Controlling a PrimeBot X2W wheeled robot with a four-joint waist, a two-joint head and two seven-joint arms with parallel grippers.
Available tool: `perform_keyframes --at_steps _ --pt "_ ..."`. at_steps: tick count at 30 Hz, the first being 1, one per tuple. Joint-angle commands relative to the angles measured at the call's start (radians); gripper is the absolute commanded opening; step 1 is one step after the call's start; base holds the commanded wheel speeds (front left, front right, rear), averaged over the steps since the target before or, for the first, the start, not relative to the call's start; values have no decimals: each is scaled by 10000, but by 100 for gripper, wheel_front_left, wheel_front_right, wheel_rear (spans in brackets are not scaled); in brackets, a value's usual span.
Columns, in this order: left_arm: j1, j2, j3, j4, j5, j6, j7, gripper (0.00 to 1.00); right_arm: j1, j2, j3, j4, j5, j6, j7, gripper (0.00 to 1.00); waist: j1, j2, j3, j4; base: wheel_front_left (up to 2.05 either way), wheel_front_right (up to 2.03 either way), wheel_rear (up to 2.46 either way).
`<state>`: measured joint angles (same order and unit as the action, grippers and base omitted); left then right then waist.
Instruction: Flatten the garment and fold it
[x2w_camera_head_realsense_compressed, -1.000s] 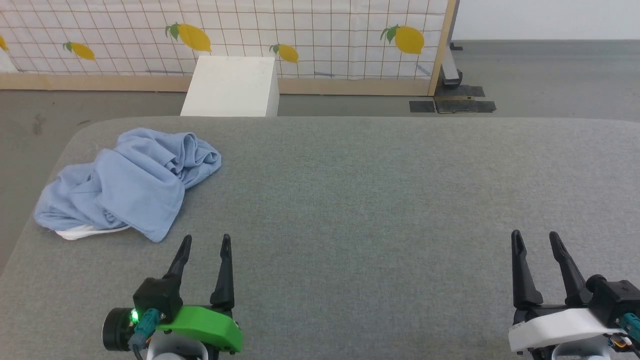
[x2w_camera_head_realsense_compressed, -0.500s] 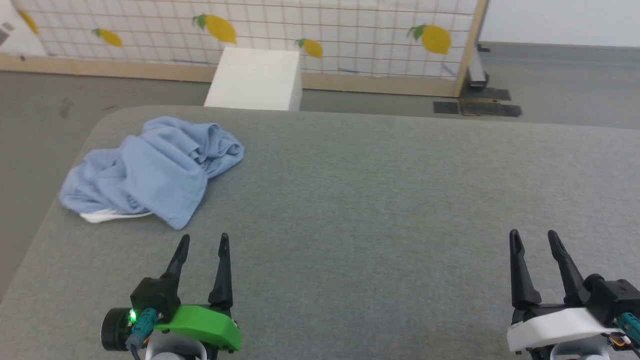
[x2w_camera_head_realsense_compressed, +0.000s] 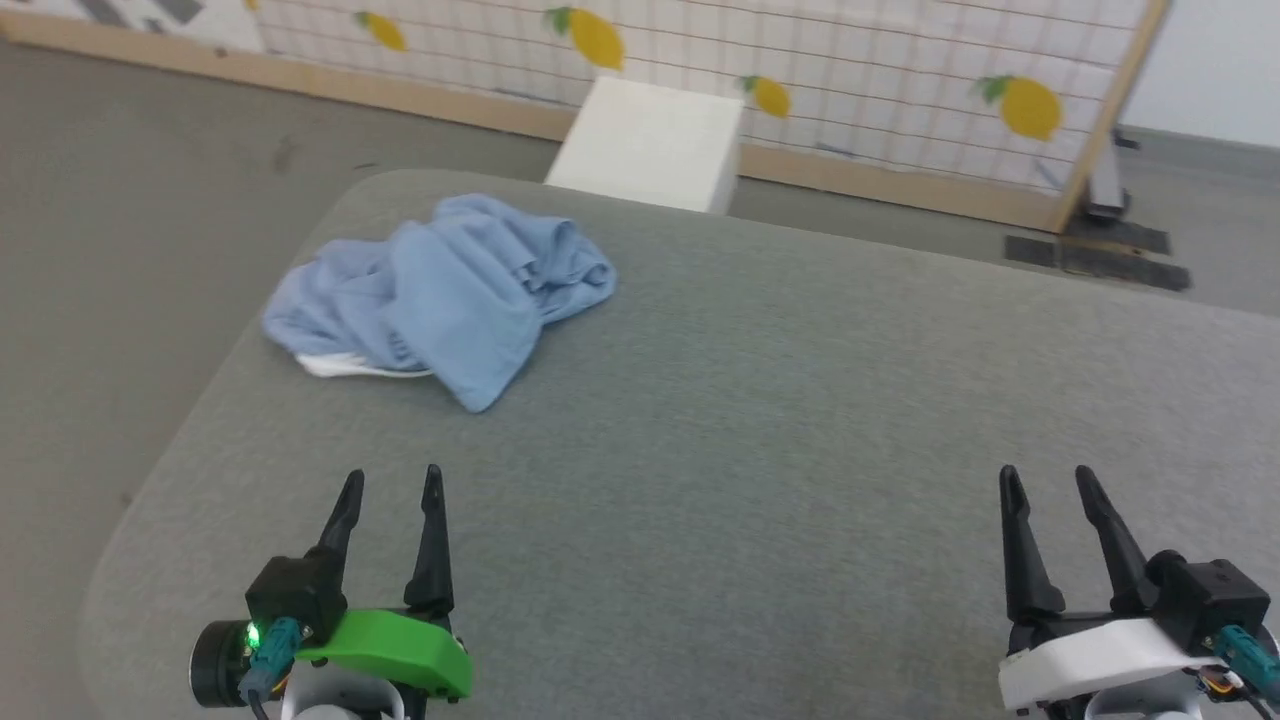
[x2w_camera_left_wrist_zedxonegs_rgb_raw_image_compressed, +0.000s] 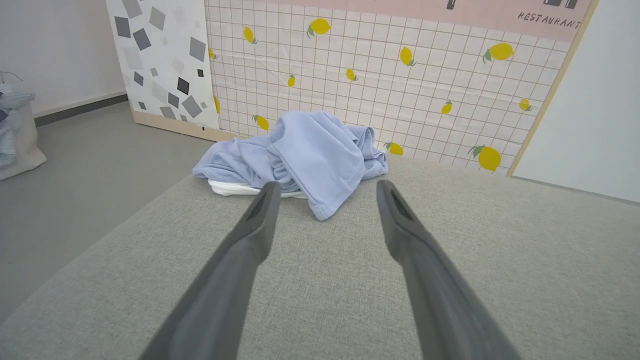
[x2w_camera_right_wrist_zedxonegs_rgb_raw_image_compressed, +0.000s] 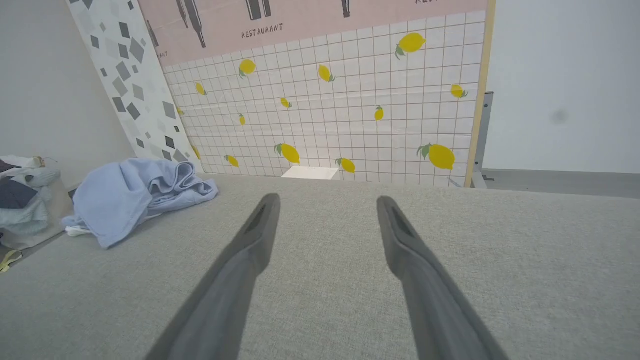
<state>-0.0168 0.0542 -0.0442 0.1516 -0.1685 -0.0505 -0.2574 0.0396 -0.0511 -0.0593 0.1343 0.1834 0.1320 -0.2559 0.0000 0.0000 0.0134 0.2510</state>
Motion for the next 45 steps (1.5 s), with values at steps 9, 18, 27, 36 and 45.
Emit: perform_keyframes --at_steps 9,18,27,36,45 --pt "133 -40 50 -42 -73 81 -44 100 -21 9 221 168 -115 -13 -59 100 0 0 -47 1695 0 0 0" --pt "247 -40 89 -95 -18 43 -44 100 80 9 370 256 -87 -13 -59 100 0 0 -63 2375 0 0 0" --pt "319 -40 93 -69 45 1 -44 100 151 9 481 316 -88 -13 -59 100 0 0 -55 2590 0 0 0" --pt "382 -40 122 -30 117 -8 -44 100 193 9 525 365 -81 -13 -59 100 0 0 -65 2529 0 0 0" --pt "-758 140 208 439 -394 -389 -44 100 123 9 502 260 -239 -13 -59 100 0 0 214 2352 0 0 0"
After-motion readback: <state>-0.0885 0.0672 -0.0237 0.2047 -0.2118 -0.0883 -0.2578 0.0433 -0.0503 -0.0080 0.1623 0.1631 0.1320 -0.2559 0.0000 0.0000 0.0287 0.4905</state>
